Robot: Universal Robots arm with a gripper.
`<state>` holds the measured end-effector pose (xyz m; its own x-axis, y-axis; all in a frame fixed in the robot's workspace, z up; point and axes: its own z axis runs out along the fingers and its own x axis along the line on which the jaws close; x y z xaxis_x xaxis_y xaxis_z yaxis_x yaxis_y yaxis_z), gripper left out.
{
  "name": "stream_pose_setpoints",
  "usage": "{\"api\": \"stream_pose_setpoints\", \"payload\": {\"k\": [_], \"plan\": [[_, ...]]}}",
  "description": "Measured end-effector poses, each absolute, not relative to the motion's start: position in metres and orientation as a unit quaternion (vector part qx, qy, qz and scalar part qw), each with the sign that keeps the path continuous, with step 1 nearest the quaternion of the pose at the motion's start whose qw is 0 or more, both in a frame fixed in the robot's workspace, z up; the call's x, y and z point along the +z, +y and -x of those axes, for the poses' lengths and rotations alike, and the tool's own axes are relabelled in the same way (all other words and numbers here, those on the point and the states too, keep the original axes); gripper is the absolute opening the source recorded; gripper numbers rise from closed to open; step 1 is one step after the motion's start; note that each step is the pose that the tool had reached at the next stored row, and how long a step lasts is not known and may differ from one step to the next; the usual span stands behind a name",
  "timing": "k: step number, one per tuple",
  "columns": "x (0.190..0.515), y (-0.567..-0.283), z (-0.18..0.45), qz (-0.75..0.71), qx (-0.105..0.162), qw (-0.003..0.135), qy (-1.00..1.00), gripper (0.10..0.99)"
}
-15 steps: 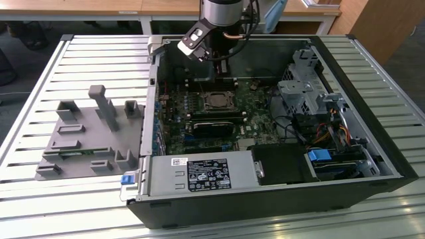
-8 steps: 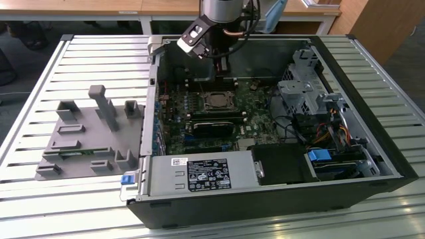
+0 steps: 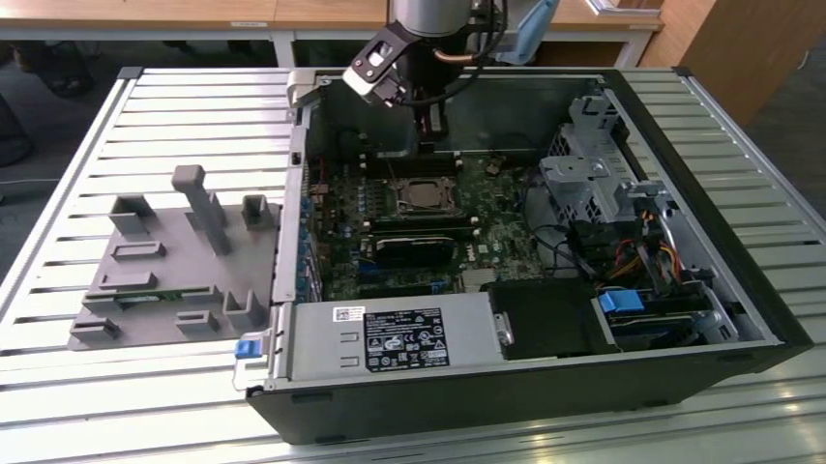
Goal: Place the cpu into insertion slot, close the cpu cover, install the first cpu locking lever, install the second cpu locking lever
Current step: 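Install the first cpu locking lever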
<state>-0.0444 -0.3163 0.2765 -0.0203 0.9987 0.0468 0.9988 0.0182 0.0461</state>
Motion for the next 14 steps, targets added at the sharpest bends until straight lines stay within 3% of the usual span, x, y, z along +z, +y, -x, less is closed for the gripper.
{"api": "stream_pose_setpoints", "payload": {"k": [14], "plan": [[0.292,-0.316,0.045,0.699,-0.033,0.0,-0.714,0.106]]}}
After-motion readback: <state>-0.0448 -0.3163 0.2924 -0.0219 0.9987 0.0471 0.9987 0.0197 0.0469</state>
